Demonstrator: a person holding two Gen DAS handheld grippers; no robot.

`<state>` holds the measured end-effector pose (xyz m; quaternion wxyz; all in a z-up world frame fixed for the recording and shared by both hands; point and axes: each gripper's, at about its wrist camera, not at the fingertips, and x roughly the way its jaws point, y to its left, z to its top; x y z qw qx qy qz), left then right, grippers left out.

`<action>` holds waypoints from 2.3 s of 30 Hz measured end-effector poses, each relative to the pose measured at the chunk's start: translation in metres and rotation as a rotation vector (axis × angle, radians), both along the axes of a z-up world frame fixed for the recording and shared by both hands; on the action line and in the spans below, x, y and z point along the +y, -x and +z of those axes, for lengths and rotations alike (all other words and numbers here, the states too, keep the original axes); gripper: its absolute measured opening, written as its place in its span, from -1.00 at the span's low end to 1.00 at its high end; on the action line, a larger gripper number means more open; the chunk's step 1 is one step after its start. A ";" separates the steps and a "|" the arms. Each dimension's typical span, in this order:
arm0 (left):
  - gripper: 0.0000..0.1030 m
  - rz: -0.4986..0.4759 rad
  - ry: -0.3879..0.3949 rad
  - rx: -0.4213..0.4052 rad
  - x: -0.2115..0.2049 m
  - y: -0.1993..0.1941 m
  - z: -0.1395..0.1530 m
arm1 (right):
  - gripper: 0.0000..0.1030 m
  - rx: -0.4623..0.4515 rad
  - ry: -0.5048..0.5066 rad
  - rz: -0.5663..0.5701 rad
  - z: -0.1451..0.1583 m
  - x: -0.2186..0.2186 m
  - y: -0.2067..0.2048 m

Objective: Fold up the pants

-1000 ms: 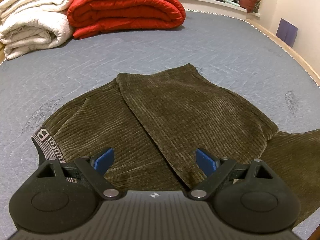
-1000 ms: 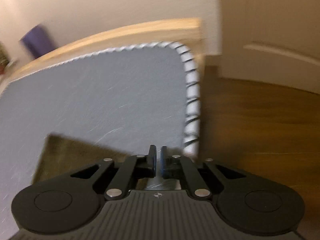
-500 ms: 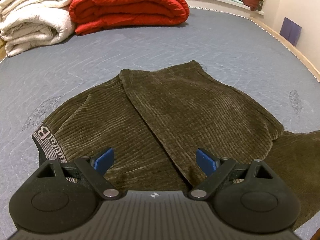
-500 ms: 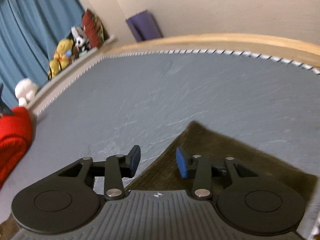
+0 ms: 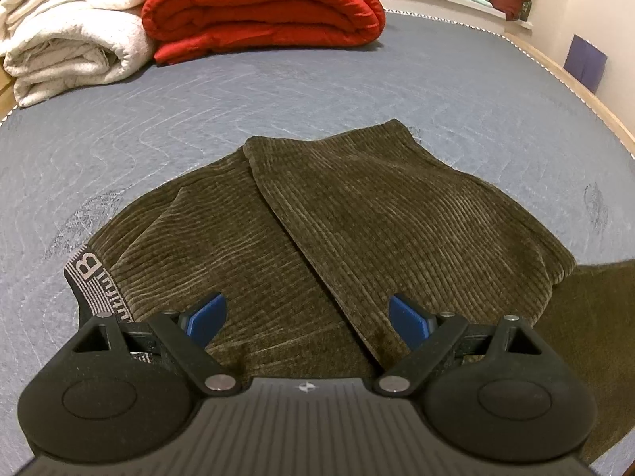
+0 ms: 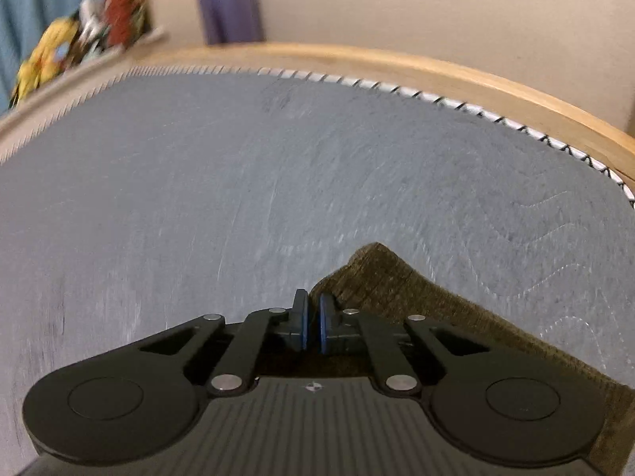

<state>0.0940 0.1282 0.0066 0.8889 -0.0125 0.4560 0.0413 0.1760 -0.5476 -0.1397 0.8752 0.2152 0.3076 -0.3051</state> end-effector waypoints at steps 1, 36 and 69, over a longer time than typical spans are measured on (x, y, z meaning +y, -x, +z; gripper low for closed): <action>0.79 -0.007 -0.003 0.001 -0.001 0.001 0.000 | -0.92 -0.010 -0.007 -0.007 0.000 -0.004 -0.002; -0.46 -0.303 -0.140 0.183 0.063 0.155 -0.059 | 0.19 -0.143 0.086 0.332 0.135 0.121 0.090; -0.66 -0.141 0.098 -0.190 -0.043 0.052 0.057 | 0.41 -0.329 0.062 0.857 0.212 0.346 0.142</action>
